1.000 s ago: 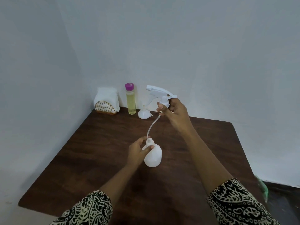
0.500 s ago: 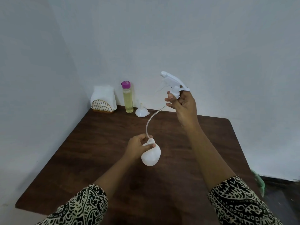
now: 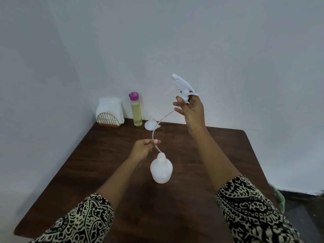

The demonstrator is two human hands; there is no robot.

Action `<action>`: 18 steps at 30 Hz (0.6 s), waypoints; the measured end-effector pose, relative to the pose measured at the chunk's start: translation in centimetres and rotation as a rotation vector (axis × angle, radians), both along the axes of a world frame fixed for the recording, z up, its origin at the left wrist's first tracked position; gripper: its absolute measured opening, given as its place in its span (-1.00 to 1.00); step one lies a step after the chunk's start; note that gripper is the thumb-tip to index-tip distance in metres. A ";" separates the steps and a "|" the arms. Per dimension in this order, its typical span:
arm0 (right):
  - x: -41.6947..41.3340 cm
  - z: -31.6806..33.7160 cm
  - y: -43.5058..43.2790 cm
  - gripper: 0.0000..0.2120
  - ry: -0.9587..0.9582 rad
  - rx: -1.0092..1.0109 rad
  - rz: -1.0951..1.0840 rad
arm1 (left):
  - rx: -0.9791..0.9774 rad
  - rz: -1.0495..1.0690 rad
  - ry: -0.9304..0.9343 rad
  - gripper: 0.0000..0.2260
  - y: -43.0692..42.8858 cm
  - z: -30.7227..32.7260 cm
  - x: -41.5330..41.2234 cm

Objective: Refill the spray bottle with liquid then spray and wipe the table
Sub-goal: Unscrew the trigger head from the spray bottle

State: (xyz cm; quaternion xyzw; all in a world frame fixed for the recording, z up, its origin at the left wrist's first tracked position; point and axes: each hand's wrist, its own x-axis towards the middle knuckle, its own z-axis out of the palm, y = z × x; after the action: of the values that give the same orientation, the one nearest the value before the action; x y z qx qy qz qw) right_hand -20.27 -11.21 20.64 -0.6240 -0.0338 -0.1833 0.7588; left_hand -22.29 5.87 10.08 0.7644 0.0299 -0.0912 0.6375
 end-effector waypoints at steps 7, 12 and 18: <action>3.3 2.5 -0.6 -0.78 0.101 0.078 -0.034 | -0.087 -0.014 0.037 -0.84 0.8 3.6 0.9; 3.3 0.2 -4.1 -0.83 0.370 0.195 -0.066 | -0.276 -0.115 0.248 -0.86 -0.9 4.1 -1.6; -0.5 -7.4 -9.4 -0.84 0.742 0.202 -0.035 | -0.280 -0.112 0.493 -0.84 -6.3 0.2 -7.6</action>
State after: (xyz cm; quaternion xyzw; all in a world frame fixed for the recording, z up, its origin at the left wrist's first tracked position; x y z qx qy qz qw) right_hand -20.77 -20.65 13.28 -0.5706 0.2723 0.0397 0.7737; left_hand -29.88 -0.45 10.28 0.6243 0.1287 -0.3124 0.7043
